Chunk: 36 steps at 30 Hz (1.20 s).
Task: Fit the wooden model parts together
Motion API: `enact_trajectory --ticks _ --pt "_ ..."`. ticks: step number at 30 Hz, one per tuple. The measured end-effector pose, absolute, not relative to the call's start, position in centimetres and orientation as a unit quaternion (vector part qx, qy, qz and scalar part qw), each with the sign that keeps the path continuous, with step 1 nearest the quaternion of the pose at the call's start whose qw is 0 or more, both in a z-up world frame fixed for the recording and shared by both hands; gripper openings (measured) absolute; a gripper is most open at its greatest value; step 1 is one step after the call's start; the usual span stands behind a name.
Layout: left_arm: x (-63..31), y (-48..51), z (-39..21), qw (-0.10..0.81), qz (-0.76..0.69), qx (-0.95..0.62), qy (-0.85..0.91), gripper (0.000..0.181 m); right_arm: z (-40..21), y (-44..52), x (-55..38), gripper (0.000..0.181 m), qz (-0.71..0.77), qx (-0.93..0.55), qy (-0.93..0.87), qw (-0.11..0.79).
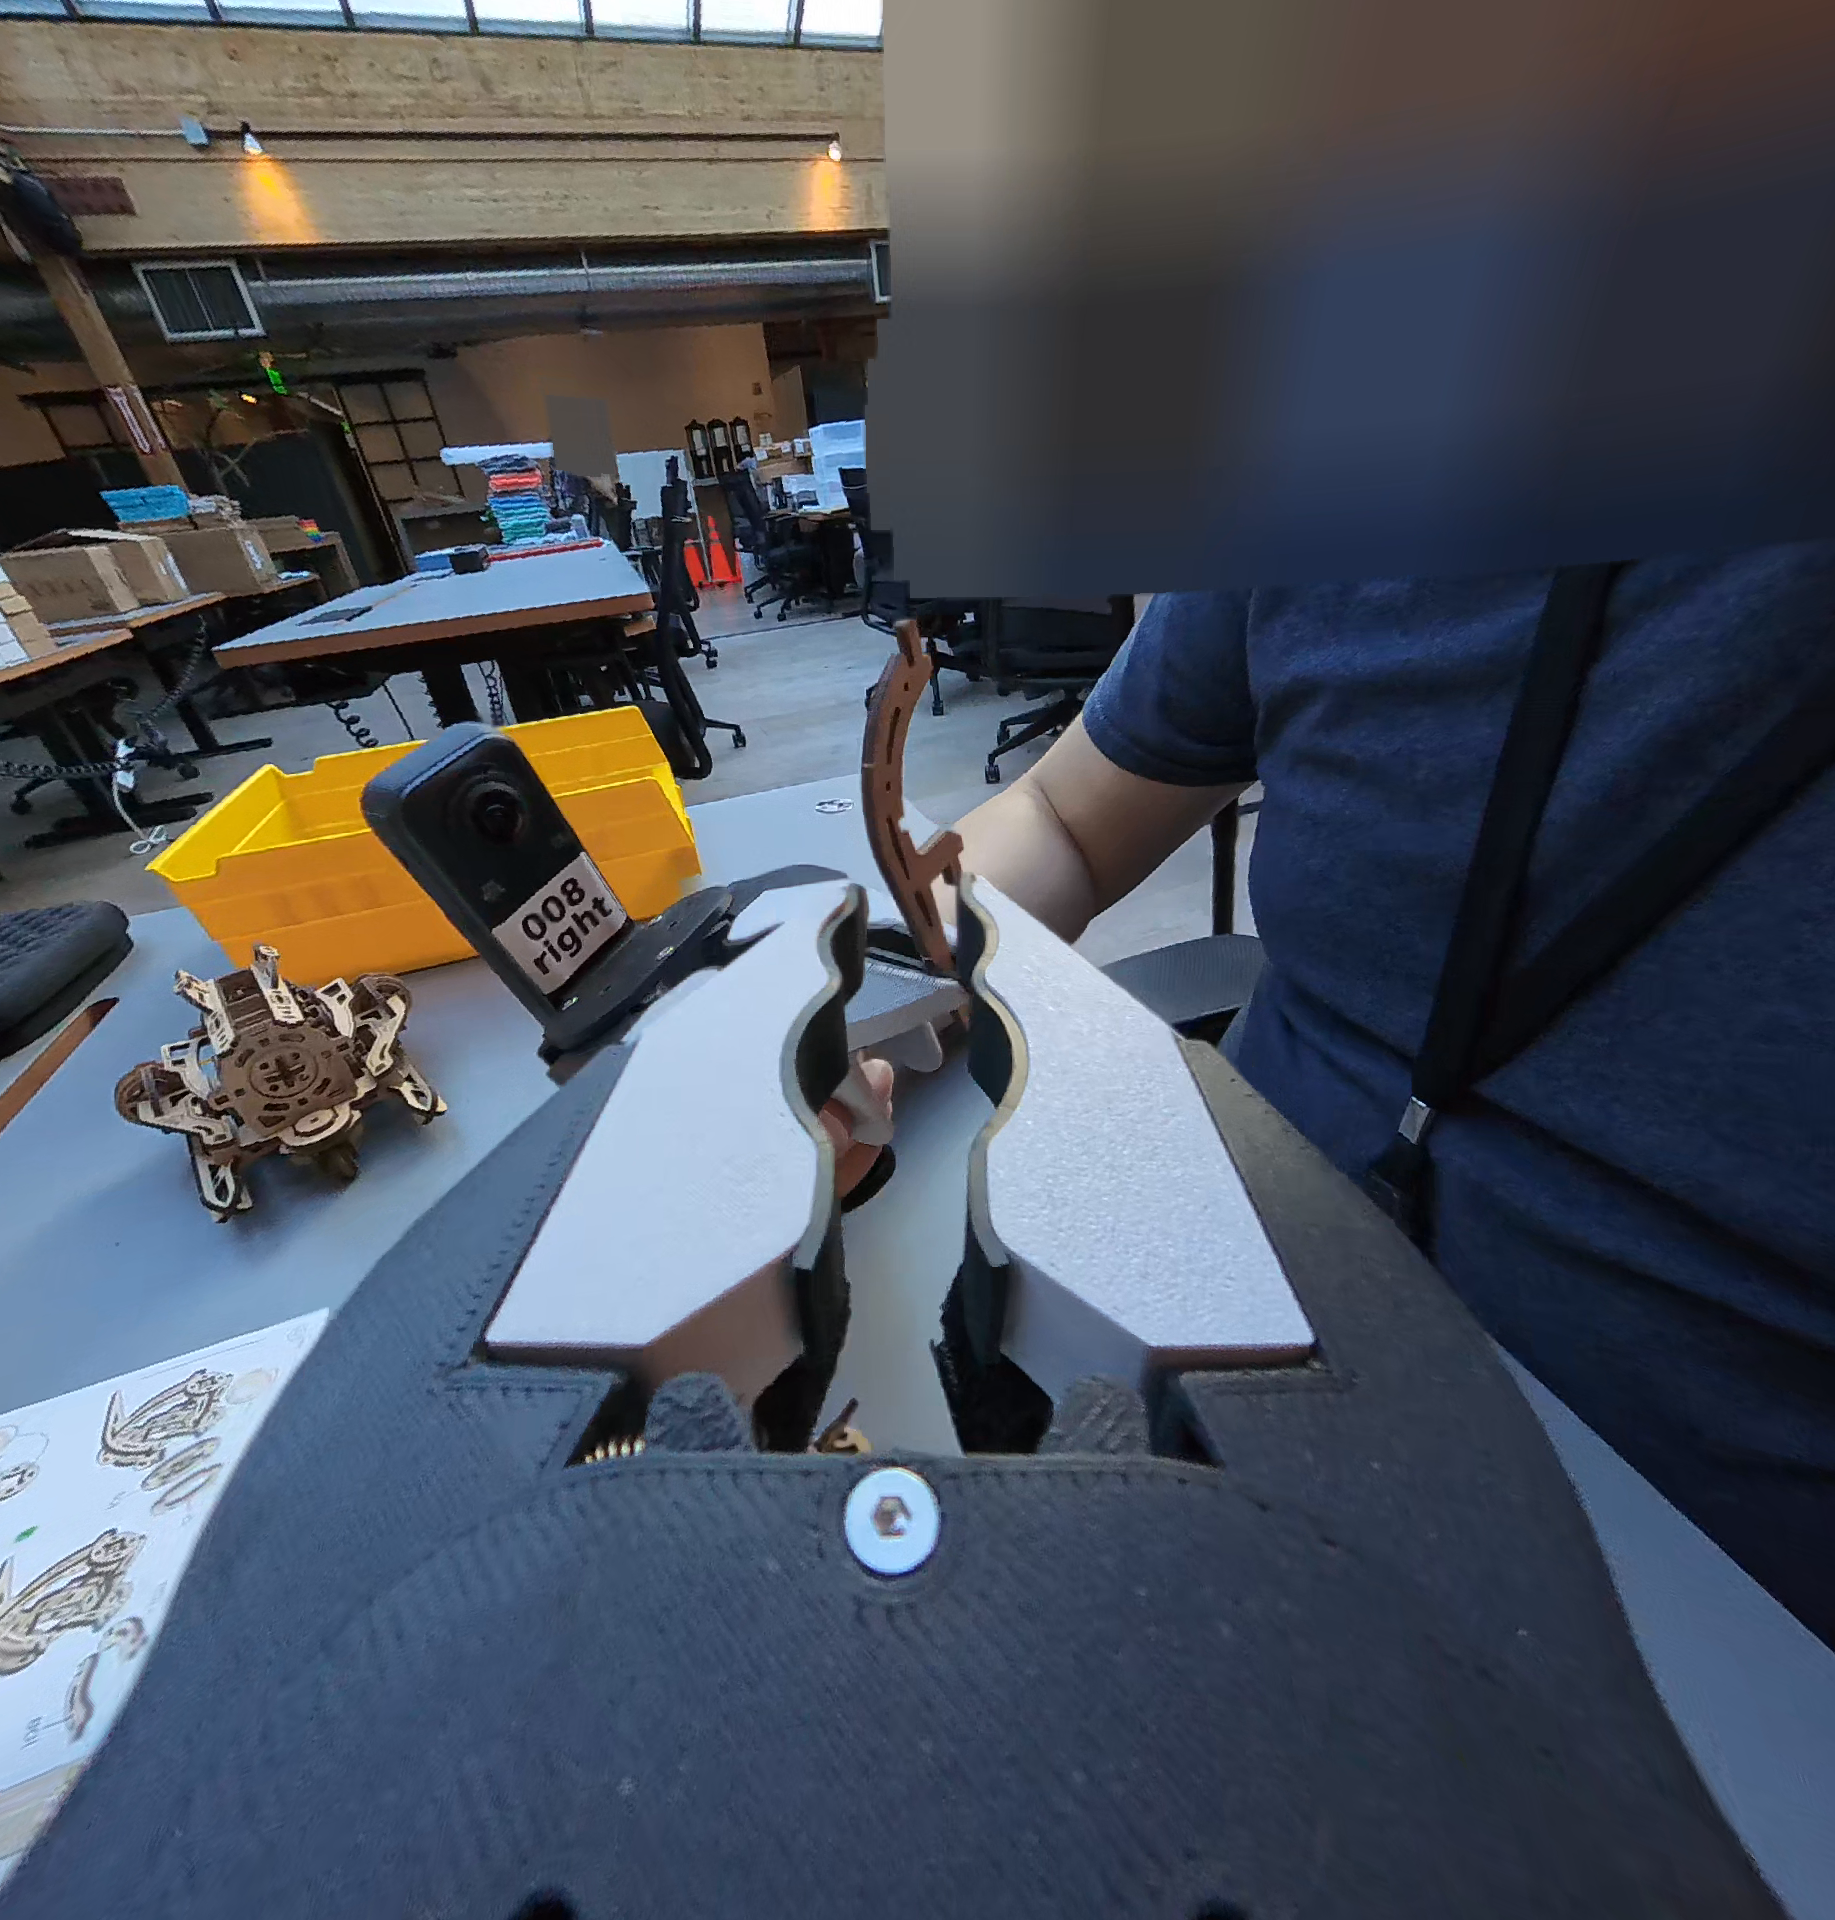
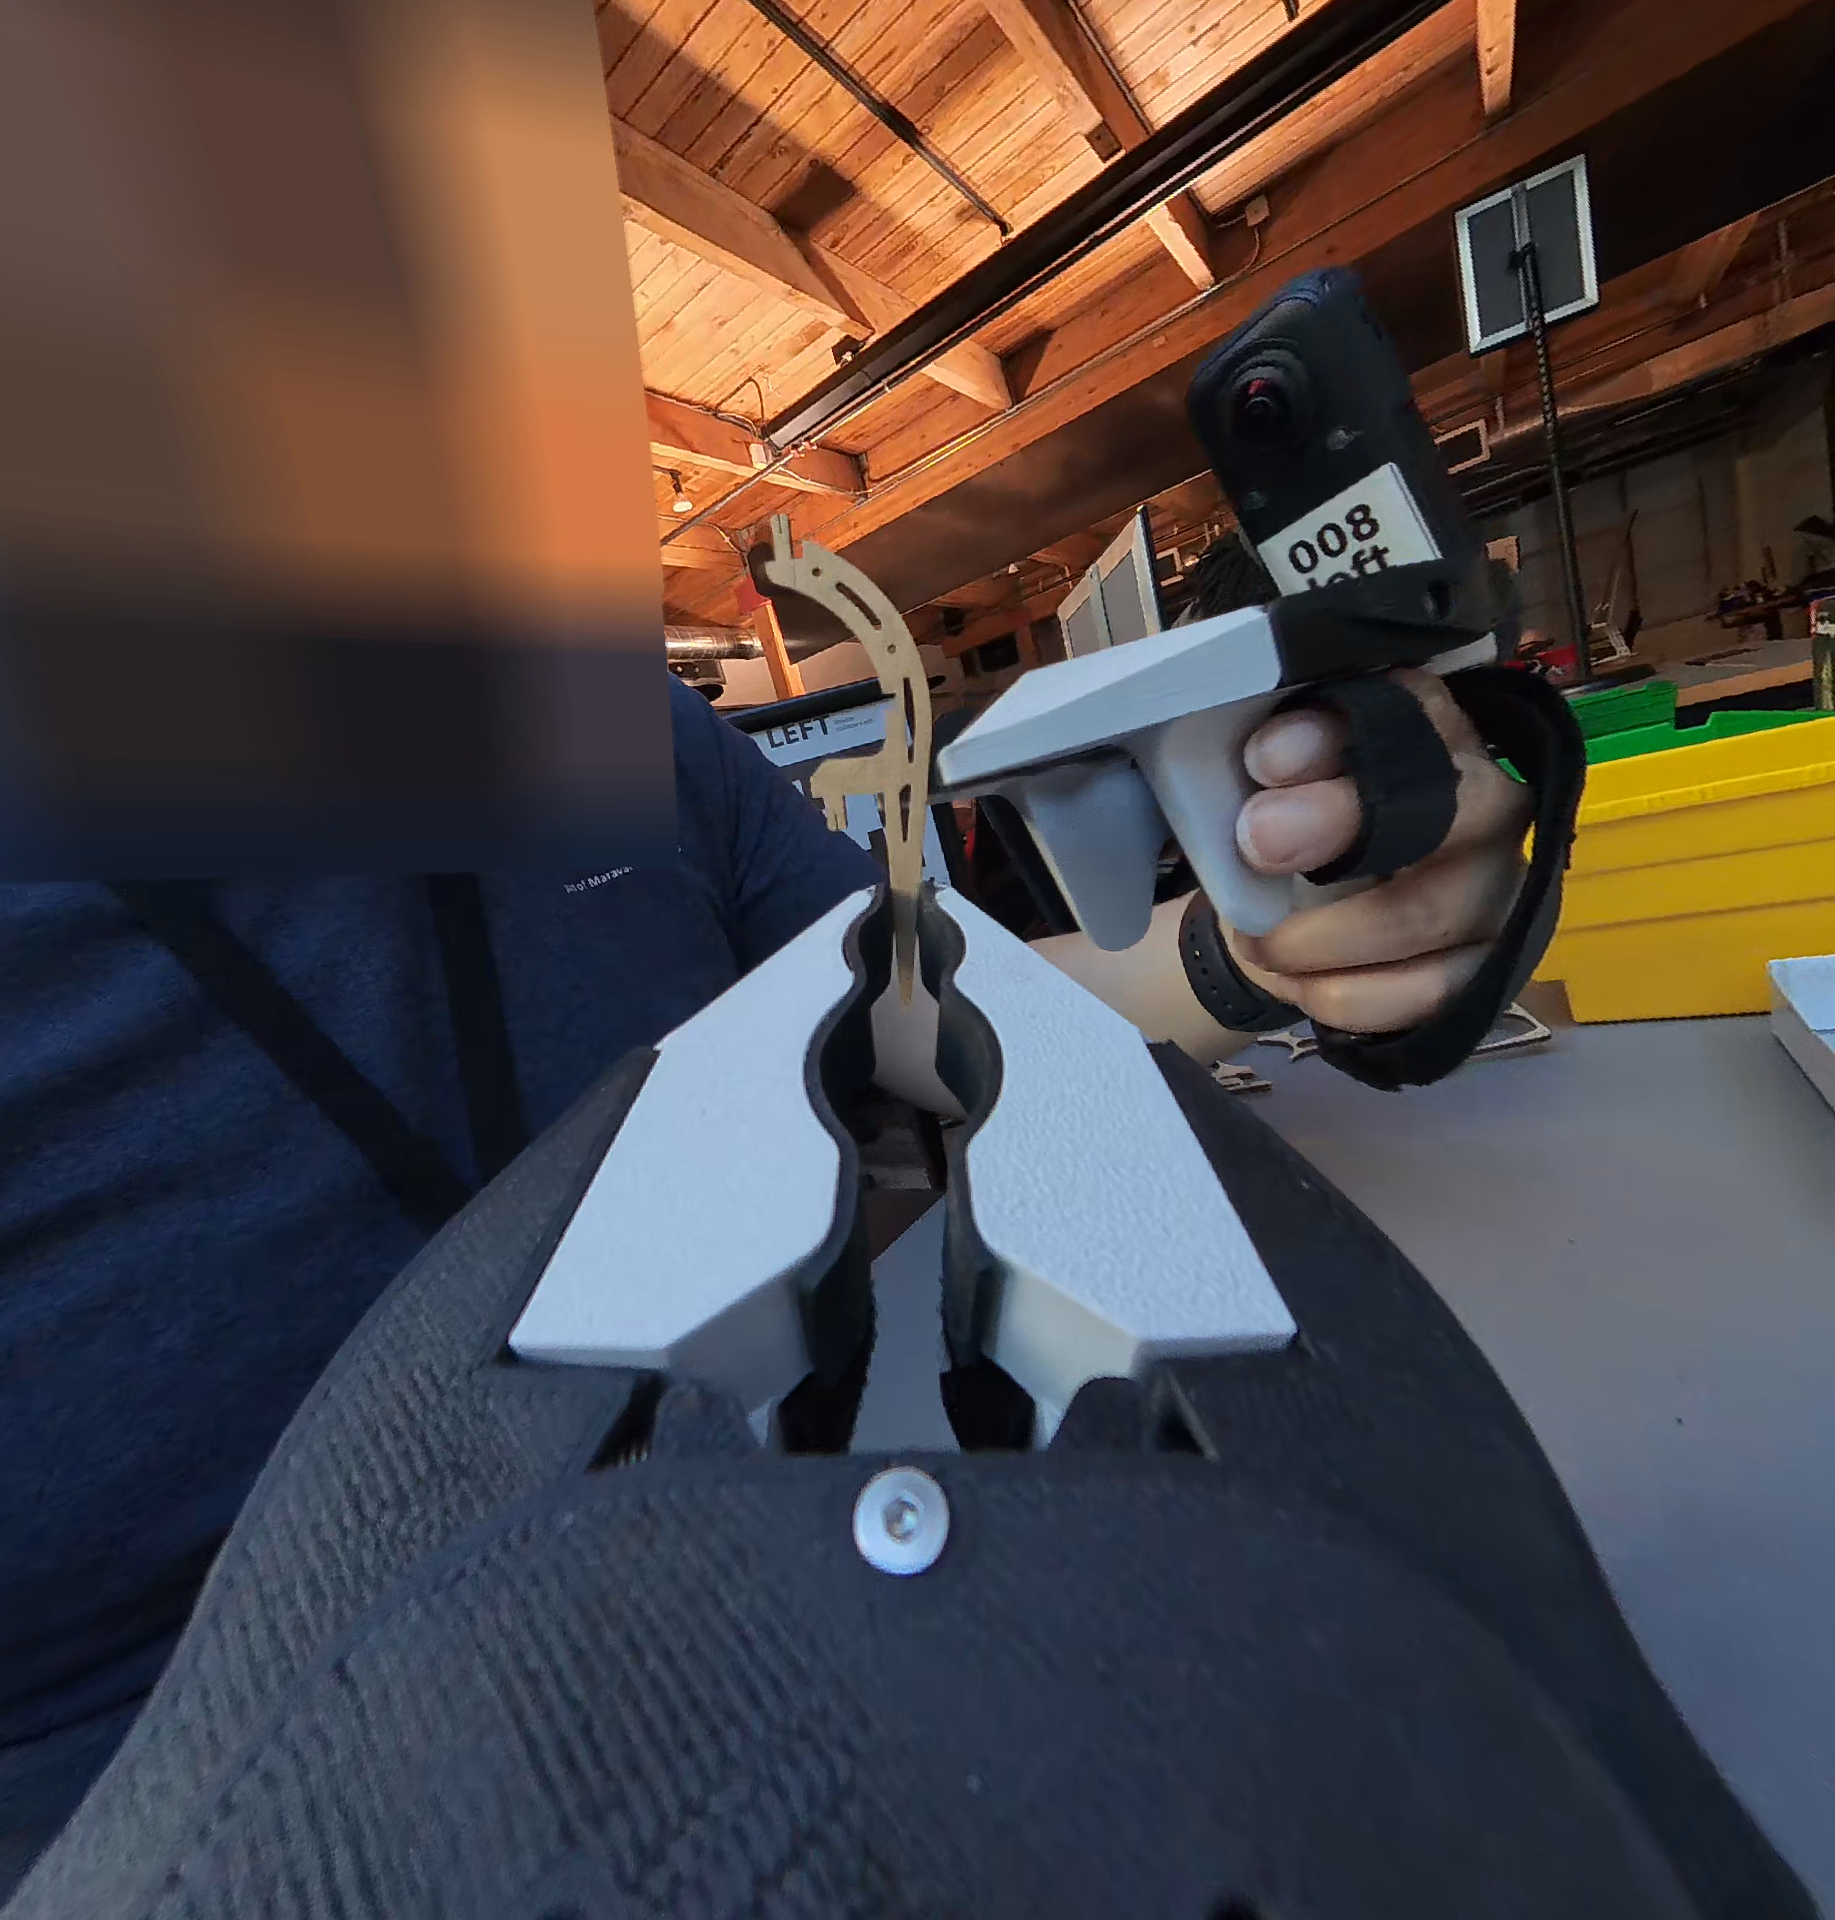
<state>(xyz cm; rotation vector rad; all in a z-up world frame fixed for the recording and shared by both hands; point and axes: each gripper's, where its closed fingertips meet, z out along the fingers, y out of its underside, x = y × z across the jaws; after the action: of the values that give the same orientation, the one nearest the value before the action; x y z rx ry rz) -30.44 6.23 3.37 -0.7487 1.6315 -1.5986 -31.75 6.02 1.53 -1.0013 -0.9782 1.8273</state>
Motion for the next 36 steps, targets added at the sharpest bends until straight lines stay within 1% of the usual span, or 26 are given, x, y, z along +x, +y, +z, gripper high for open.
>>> enact_trajectory --ticks 2,3,8,12,14,18,20,21,23,24,25,30,31,32,34,35,36 --pt "-29.9 6.3 2.9 0.36 -0.609 -0.299 0.64 0.011 1.5 6.1 -31.7 0.003 0.728 -0.397 -0.389 0.402" --pt "-29.8 6.2 3.0 0.356 -0.612 -0.296 0.641 0.006 1.5 6.2 -31.6 0.003 0.729 -0.397 -0.388 0.4" --pt "-29.1 7.1 3.9 0.354 -0.629 -0.312 0.617 0.002 2.3 7.2 -30.5 0.003 0.73 -0.396 -0.373 0.414" --pt "-28.8 7.9 4.1 0.383 -0.617 -0.318 0.61 0.0 2.6 8.2 -29.8 0.004 0.729 -0.409 -0.351 0.422" --pt "-28.9 8.2 4.0 0.387 -0.617 -0.318 0.607 0.0 2.5 8.5 -29.7 0.004 0.726 -0.412 -0.346 0.429" --pt "-29.2 7.7 4.1 0.367 -0.649 -0.311 0.59 0.0 2.5 7.9 -30.1 0.003 0.74 -0.4 -0.349 0.412" --pt "-29.0 7.8 4.2 0.367 -0.658 -0.317 0.576 0.01 2.6 7.8 -30.1 0.003 0.753 -0.391 -0.341 0.405" --pt "-28.9 7.9 4.1 0.37 -0.657 -0.32 0.574 0.01 2.6 7.8 -30.2 0.003 0.754 -0.391 -0.34 0.403" --pt "-28.8 8.2 4.0 0.378 -0.654 -0.322 0.571 0.007 2.5 8.0 -30.2 0.003 0.749 -0.396 -0.34 0.408" --pt "-28.9 8.2 4.1 0.381 -0.655 -0.318 0.57 0.001 2.6 8.2 -30.0 0.003 0.748 -0.396 -0.335 0.414" --pt "-28.9 8.2 4.3 0.385 -0.658 -0.315 0.566 0.001 2.8 8.2 -29.7 0.003 0.751 -0.39 -0.333 0.416" --pt "-28.6 7.9 4.3 0.366 -0.668 -0.323 0.562 0.014 2.6 8.2 -29.8 0.003 0.735 -0.398 -0.343 0.428" --pt "-28.5 7.9 4.2 0.363 -0.667 -0.326 0.563 0.004 2.4 8.1 -29.9 0.003 0.734 -0.4 -0.346 0.427" --pt "-28.5 7.8 4.0 0.359 -0.666 -0.325 0.567 0.0 2.2 8.1 -30.1 0.004 0.732 -0.403 -0.347 0.426" --pt "-28.4 8.2 3.4 0.347 -0.653 -0.348 0.576 0.0 1.6 8.7 -30.1 0.004 0.723 -0.418 -0.343 0.43" --pt "-28.5 8.5 2.9 0.338 -0.639 -0.362 0.588 0.0 1.2 9.3 -29.9 0.012 0.709 -0.433 -0.341 0.44" --pt "-28.8 8.9 2.2 0.33 -0.62 -0.374 0.606 0.0 0.9 10.0 -29.5 0.024 0.694 -0.448 -0.336 0.453"
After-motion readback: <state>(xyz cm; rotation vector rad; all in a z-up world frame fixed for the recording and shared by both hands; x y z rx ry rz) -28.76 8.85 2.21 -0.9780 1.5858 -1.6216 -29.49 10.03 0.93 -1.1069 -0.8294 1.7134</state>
